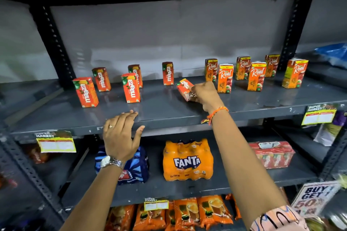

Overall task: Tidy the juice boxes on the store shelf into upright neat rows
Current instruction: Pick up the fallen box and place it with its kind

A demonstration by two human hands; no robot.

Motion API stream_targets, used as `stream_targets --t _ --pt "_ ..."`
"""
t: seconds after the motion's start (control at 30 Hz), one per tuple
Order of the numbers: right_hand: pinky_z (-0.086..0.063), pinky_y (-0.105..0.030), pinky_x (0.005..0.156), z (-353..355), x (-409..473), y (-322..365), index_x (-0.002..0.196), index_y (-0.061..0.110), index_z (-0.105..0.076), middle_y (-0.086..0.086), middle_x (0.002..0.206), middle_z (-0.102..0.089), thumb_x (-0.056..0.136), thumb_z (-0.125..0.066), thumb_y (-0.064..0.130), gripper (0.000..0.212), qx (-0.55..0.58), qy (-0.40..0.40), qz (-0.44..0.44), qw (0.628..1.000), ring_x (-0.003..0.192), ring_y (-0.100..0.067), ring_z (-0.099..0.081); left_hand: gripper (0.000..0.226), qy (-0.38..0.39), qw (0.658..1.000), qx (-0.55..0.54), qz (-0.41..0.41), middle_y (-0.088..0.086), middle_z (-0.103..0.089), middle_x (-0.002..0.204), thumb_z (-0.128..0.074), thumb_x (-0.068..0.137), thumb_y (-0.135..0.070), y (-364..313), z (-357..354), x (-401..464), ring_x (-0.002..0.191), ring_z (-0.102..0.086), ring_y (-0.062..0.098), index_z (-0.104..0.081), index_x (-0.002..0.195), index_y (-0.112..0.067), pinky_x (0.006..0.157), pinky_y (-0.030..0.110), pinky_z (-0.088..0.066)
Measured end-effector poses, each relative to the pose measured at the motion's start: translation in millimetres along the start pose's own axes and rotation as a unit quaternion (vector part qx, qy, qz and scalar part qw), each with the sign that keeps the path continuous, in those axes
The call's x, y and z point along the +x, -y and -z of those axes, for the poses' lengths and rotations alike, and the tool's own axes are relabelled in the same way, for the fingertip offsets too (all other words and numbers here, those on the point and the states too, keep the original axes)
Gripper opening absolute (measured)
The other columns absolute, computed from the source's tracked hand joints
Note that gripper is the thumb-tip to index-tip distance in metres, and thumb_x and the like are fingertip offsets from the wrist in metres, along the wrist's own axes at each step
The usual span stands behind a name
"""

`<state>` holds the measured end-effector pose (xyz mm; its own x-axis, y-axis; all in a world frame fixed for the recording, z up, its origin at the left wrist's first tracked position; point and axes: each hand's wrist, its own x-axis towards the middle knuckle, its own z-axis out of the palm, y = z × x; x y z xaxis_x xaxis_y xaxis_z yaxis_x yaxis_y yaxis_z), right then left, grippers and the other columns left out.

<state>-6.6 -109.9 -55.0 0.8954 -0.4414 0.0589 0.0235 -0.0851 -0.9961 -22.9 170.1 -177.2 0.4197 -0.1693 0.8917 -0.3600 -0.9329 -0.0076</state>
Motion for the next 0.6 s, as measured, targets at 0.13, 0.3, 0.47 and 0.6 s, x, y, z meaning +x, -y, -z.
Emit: stream_targets --t 0.13,0.3,0.47,0.6 --pt "-0.062 -0.029 0.068 -10 -28 0 0.112 -0.004 -0.066 -0.005 0.087 -0.07 0.093 -0.06 0.005 0.022 0.145 0.039 0.008 0.989 0.078 -0.016 -0.07 0.045 -0.003 1.0 -0.004 0.003 -0.002 -0.067 0.122 -0.04 0.097 -0.053 2 -5 -2 0.112 -0.054 0.019 -0.061 0.122 -0.021 0.096 0.038 -0.034" --pt "-0.061 -0.028 0.075 -17 -80 8 0.13 0.002 -0.058 -0.006 0.106 -0.069 0.093 -0.058 0.006 0.037 0.262 0.078 0.071 0.959 0.096 -0.019 -0.069 0.044 0.012 1.0 -0.011 0.0 -0.004 -0.064 0.122 -0.043 0.097 -0.054 3 -1 -2 0.111 -0.055 0.019 -0.058 0.124 -0.023 0.096 0.037 -0.034" --pt "-0.059 -0.036 0.085 -17 -130 15 0.138 0.01 -0.054 -0.01 0.125 -0.066 0.086 -0.065 0.017 0.053 0.296 0.086 0.151 0.939 0.102 -0.018 -0.071 0.046 0.038 0.999 -0.015 0.023 -0.002 -0.065 0.122 -0.041 0.096 -0.054 -2 3 -2 0.11 -0.058 0.022 -0.058 0.125 -0.022 0.099 0.041 -0.037" --pt "-0.058 -0.039 0.087 -9 -161 18 0.136 0.015 -0.056 -0.005 0.125 -0.068 0.076 -0.069 0.025 0.063 0.32 0.091 0.185 0.925 0.116 -0.023 -0.066 0.049 0.048 0.998 -0.022 0.04 -0.002 -0.065 0.126 -0.039 0.096 -0.055 -6 7 -2 0.116 -0.057 0.023 -0.059 0.126 -0.022 0.105 0.041 -0.033"
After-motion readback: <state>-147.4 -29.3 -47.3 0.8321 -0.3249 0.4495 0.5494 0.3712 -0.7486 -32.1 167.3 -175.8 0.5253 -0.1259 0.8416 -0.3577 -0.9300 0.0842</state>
